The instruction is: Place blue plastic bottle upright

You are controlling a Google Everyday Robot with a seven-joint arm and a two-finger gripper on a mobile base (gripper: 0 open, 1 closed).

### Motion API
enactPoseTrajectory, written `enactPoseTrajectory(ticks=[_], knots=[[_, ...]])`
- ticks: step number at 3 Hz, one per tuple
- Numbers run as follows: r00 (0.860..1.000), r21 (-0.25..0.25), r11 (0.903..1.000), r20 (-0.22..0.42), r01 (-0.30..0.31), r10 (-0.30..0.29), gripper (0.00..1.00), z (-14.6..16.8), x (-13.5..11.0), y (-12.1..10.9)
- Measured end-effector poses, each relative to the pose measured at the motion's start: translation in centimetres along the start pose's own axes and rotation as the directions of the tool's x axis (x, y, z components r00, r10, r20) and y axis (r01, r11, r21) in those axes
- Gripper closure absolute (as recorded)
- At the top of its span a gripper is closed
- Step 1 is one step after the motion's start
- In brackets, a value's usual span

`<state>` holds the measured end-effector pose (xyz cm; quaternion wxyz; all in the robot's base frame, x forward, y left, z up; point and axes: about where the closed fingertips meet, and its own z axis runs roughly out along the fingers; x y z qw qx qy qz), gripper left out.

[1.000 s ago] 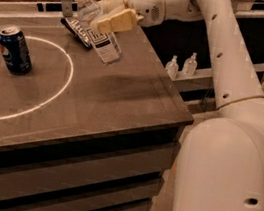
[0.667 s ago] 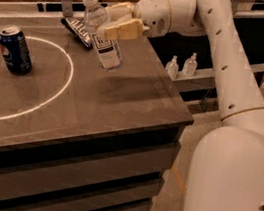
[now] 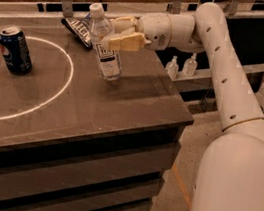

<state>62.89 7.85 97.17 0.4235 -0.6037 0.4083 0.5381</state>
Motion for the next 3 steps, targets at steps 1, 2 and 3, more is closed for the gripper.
enactPoseTrajectory(ticks=[1,2,3], knots=[[0.999,0.002,1.0,0.046,-0.009,0.009,1.0,0.0,0.7,-0.2],[0.996,-0.005,0.9996,0.082,-0.027,0.028,0.82,-0.2,1.4,0.0],[0.993,-0.01,0.9988,0.103,-0.048,0.049,0.58,-0.5,2.2,0.3]])
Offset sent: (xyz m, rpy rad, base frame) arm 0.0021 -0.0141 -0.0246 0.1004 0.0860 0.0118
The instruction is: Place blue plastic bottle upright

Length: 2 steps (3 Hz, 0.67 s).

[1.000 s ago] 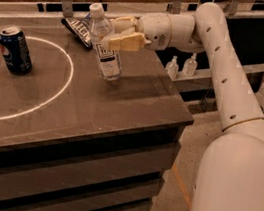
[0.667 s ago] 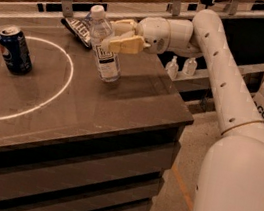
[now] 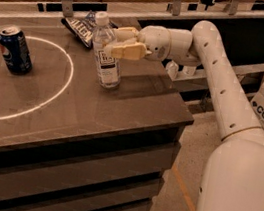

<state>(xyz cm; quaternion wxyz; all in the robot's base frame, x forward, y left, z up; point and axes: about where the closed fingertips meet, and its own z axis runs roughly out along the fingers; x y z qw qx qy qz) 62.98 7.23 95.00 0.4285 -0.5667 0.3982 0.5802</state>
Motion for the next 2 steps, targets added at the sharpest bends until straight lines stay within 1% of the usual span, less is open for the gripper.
enactPoseTrajectory(ticks=[1,2], knots=[[1.0,0.006,0.9999,0.011,-0.014,0.013,0.35,-0.5,0.5,0.2],[1.0,0.028,0.9994,0.006,-0.019,0.019,0.04,-2.0,0.6,0.9]])
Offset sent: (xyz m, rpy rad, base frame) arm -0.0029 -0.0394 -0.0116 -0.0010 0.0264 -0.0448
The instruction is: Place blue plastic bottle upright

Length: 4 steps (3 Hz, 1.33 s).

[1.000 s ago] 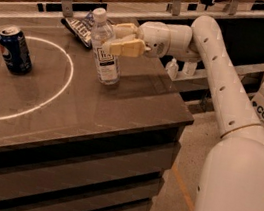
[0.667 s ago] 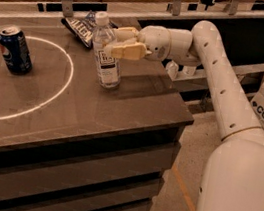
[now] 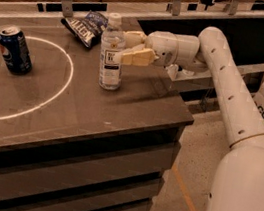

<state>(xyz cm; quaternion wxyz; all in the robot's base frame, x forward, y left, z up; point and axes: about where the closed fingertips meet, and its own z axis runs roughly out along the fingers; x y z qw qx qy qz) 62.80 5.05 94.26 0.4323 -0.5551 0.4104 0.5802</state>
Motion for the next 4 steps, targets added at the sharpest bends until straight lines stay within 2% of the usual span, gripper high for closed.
enactPoseTrajectory(ticks=[1,2,3,4], knots=[[1.0,0.022,0.9998,-0.014,0.0,0.0,0.0,-1.4,-0.1,0.5],[0.999,0.052,0.9986,-0.054,0.004,-0.001,0.0,-3.3,-0.4,1.1],[0.993,0.126,0.9918,-0.116,0.017,-0.002,0.0,-6.5,-0.7,2.0],[0.975,0.269,0.963,-0.216,0.013,0.048,0.0,-10.4,-0.7,2.9]])
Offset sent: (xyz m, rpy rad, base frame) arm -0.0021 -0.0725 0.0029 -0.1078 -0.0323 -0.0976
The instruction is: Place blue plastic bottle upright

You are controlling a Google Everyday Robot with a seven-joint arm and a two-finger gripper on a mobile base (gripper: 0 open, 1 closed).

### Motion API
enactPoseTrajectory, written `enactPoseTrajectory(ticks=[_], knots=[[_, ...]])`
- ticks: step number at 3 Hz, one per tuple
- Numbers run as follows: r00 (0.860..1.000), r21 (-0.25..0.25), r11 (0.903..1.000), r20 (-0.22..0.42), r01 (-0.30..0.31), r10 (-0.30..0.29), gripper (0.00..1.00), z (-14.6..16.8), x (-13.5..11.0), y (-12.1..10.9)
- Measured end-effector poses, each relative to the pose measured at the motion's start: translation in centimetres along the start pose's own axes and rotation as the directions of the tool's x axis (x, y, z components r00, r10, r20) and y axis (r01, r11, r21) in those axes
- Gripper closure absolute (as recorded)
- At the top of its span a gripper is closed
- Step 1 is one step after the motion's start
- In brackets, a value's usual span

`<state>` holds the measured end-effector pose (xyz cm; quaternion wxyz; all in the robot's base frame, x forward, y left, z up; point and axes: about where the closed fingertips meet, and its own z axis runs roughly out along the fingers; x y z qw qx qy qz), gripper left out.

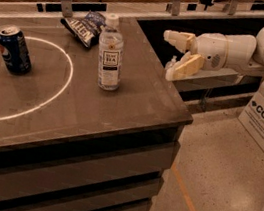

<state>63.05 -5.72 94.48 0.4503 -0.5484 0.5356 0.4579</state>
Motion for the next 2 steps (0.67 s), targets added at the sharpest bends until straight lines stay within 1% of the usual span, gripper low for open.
enactPoseTrajectory(ticks=[1,2], knots=[[1.0,0.039,0.9992,-0.029,-0.006,0.007,0.0,-0.88,0.24,-0.11],[1.0,0.039,0.9992,-0.029,-0.006,0.007,0.0,-0.87,0.24,-0.11]])
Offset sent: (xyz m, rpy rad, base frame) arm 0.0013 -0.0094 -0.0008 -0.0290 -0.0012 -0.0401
